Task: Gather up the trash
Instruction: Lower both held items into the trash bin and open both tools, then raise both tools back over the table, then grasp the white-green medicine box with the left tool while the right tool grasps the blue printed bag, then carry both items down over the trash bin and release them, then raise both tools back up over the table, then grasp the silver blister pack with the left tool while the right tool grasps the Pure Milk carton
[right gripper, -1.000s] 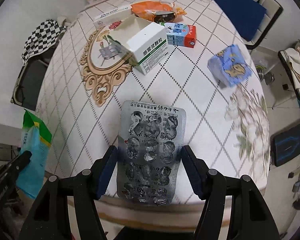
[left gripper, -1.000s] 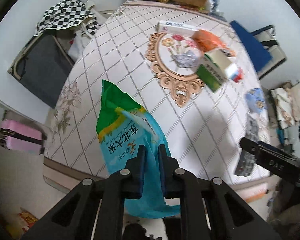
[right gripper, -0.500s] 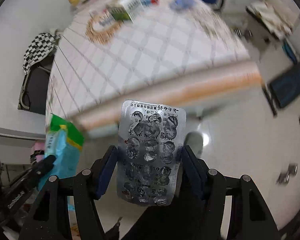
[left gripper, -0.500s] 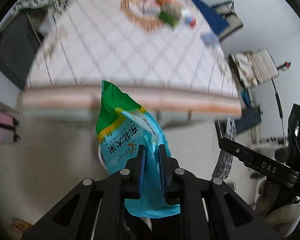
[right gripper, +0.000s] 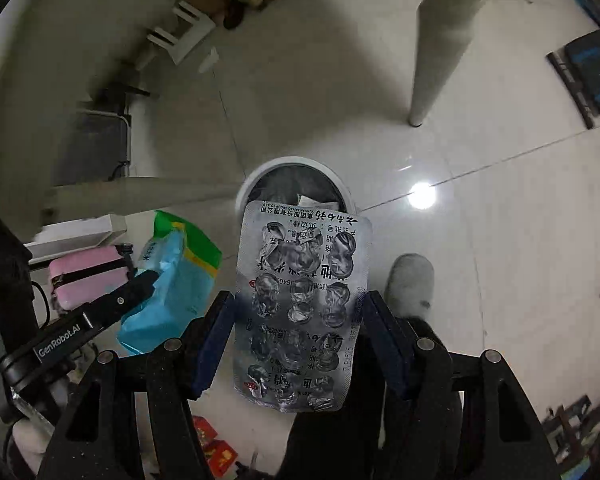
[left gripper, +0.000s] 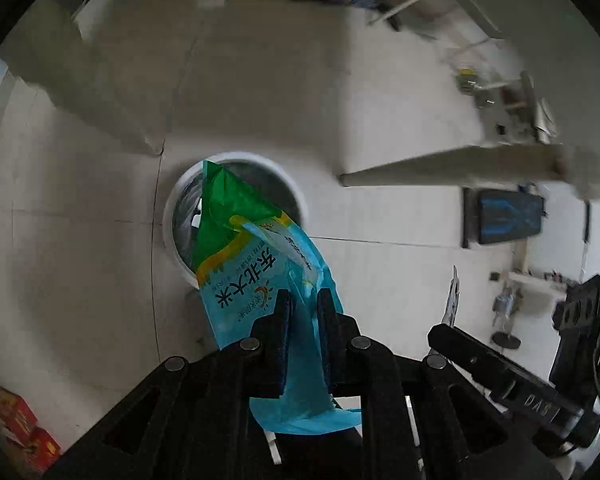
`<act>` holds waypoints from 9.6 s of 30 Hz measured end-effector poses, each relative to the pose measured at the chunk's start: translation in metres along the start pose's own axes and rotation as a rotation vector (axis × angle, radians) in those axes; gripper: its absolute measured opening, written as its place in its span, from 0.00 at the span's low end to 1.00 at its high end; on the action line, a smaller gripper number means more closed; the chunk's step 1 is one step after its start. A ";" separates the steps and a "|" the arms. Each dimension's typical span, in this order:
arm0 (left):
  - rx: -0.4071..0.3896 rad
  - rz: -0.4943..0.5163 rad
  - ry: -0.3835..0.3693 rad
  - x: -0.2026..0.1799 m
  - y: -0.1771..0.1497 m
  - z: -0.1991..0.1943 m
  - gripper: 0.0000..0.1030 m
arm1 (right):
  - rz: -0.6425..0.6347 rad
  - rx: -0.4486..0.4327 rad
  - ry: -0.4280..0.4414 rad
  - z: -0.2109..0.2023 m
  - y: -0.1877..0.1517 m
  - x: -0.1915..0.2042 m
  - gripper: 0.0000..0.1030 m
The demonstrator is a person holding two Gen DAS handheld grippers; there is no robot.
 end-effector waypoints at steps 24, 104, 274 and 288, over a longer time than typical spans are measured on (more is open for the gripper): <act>-0.092 -0.023 0.280 0.103 0.006 0.061 0.97 | -0.209 0.071 -0.042 0.214 0.042 0.007 0.99; 0.086 0.757 0.549 -0.334 0.403 -0.141 0.94 | -0.100 -0.087 -0.182 -0.245 0.524 0.035 0.89; -0.197 -0.314 0.243 -0.161 0.428 -0.224 0.99 | -0.048 -0.188 -0.221 -0.221 0.568 0.190 0.91; -0.226 -0.266 0.314 -0.185 0.439 -0.199 0.67 | 0.033 -0.189 -0.224 -0.229 0.587 0.139 0.91</act>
Point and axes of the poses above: each gripper's, at about its wrist camera, not at the fingertips, and z roughly the way its jaws point, x to its left, y to its top, the point moved 6 cm from there along z, roughly the way its jaws point, and after that the axes turned 6 degrees about -y, right-handed, at the moved point
